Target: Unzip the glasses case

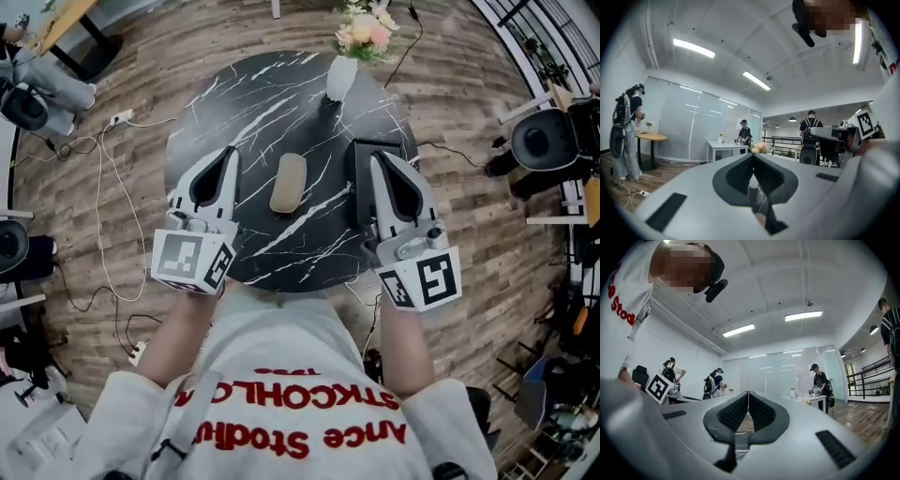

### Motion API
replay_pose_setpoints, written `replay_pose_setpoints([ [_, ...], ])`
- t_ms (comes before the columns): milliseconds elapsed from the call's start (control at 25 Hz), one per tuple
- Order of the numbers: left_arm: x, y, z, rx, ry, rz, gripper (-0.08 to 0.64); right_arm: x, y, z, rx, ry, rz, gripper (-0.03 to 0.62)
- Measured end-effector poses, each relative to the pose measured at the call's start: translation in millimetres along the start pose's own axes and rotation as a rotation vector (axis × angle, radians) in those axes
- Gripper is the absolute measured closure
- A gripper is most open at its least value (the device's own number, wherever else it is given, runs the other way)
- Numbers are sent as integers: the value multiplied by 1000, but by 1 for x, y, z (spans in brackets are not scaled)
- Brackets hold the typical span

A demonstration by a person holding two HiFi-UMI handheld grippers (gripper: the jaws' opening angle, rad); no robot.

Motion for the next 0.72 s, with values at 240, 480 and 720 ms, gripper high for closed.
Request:
replay_pose_setpoints([
  [240, -20, 37, 7, -28, -22, 56, 552, -27, 21, -19, 8, 31, 44, 575],
  [480, -44, 67, 25, -112, -30, 123, 552, -42, 41, -26, -43, 36, 95, 575],
  [720, -67, 89, 49, -157, -60, 177, 552, -66, 75, -28, -70, 50, 133, 575],
])
Point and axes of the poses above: the fingertips, and each gripper's own axes: y forward along the fingers, z to its left, x out of its top, the point moved 10 cm from there along -y, backward along the fingers, and after that the axes turned 2 degrees about -y, right-handed, at the moved point
